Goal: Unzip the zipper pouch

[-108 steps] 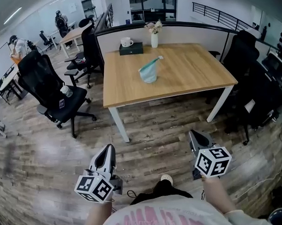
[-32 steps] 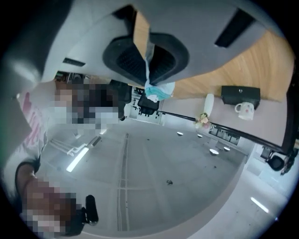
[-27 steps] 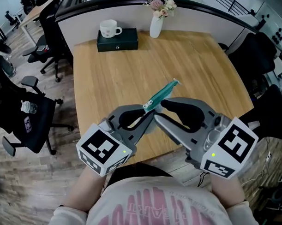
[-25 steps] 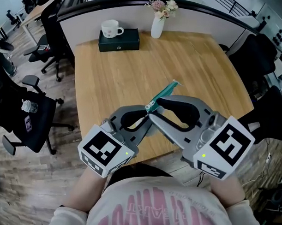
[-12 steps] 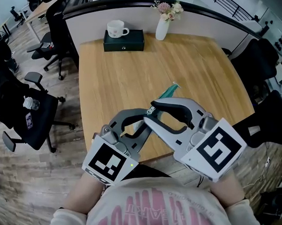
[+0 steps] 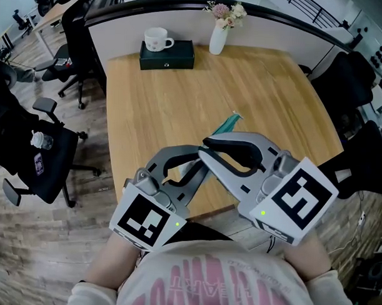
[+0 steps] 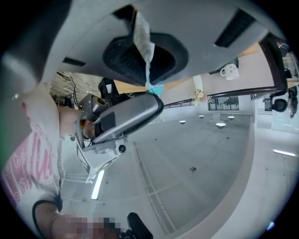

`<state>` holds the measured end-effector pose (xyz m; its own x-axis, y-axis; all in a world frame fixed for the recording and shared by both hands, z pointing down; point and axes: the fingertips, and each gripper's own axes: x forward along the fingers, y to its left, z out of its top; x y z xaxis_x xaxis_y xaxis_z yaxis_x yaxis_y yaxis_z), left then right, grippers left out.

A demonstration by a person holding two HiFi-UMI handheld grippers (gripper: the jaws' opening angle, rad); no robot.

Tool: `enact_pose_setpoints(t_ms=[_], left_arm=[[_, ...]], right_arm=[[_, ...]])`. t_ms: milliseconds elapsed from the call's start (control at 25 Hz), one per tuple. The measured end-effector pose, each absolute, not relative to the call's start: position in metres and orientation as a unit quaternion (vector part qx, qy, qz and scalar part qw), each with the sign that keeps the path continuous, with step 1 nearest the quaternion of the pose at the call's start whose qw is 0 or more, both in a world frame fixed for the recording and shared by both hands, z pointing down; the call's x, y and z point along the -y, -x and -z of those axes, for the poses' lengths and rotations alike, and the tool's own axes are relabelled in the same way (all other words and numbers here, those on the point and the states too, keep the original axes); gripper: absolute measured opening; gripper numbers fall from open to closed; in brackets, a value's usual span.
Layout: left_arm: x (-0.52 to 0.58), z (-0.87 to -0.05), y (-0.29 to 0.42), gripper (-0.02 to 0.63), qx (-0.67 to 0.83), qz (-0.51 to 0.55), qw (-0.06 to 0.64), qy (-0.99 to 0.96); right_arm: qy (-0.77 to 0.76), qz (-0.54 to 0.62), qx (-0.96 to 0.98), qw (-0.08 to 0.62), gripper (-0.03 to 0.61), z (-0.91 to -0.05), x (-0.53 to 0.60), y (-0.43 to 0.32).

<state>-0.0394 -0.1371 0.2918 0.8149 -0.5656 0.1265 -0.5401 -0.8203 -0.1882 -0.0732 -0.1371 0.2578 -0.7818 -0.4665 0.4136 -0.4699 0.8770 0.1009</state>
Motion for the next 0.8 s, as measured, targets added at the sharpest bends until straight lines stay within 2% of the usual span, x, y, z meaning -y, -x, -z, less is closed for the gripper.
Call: enact_pose_setpoints(t_ms=[280,360,440,800], left_arm=[[0.134,-0.287,0.042,0.012,-0.286,0.086,0.077,0.951],[0.133,-0.286,0.044,0.014,-0.285,0.088,0.082,0.951],[0.133,-0.285,0.048,0.014,-0.284,0.087,0.085,0.951],[0.147,-0.279,0.049,0.012,-0.278,0.077,0.074,0.955]], right_arm=[[-0.259,-0.019,0.945,0.2,0.04,-0.251,0.136,0.071],[-0.268,-0.034,0.945,0.183,0.034,-0.247,0.139,0.069],[-0.274,-0.06,0.946,0.162,0.002,-0.243,0.144,0.066],[-0.265,-0.138,0.949,0.098,-0.002,-0.237,0.162,0.059]])
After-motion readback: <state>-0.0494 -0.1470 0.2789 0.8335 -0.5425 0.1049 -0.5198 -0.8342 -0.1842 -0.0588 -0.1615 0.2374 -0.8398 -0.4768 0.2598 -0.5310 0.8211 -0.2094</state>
